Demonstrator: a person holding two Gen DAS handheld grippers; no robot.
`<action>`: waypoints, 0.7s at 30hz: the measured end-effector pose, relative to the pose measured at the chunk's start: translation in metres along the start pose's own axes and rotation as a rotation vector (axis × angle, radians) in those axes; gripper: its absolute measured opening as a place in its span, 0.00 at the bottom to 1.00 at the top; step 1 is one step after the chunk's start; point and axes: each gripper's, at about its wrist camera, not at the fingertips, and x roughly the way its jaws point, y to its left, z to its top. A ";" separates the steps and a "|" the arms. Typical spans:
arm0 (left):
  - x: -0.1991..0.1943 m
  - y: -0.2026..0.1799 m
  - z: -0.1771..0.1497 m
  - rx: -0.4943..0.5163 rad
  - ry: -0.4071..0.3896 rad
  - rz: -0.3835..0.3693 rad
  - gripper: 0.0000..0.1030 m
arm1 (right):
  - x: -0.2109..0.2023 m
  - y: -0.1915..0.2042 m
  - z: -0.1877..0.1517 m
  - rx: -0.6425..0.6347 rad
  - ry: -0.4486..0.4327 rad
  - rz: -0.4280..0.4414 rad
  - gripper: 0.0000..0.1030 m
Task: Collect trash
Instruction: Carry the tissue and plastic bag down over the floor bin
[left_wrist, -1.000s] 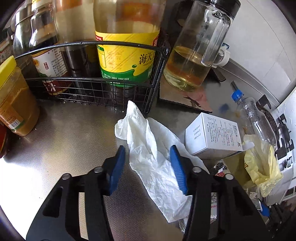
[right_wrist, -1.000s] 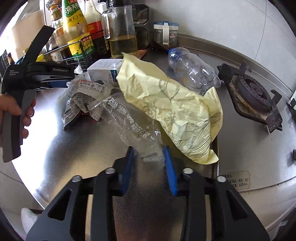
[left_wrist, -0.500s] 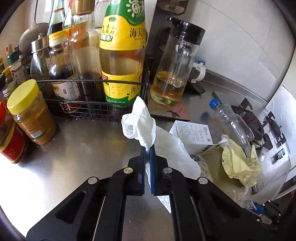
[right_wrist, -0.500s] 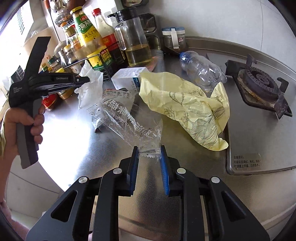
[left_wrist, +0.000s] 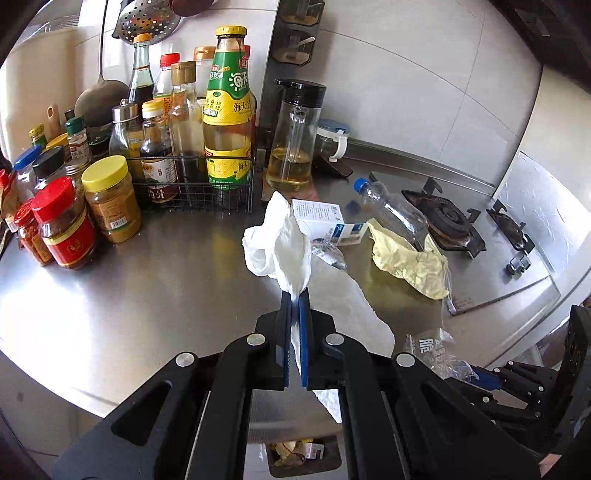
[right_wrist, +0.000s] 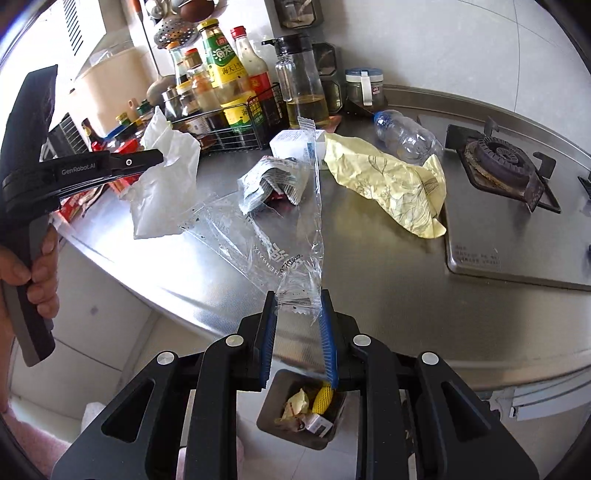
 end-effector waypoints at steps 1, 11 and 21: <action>-0.006 -0.002 -0.008 -0.001 0.001 -0.007 0.02 | -0.004 0.001 -0.007 -0.001 0.010 0.011 0.23; -0.034 -0.022 -0.095 0.049 0.084 -0.051 0.02 | -0.010 0.005 -0.092 0.004 0.197 0.071 0.23; 0.015 -0.032 -0.183 0.031 0.286 -0.072 0.02 | 0.076 -0.009 -0.165 0.086 0.432 0.041 0.23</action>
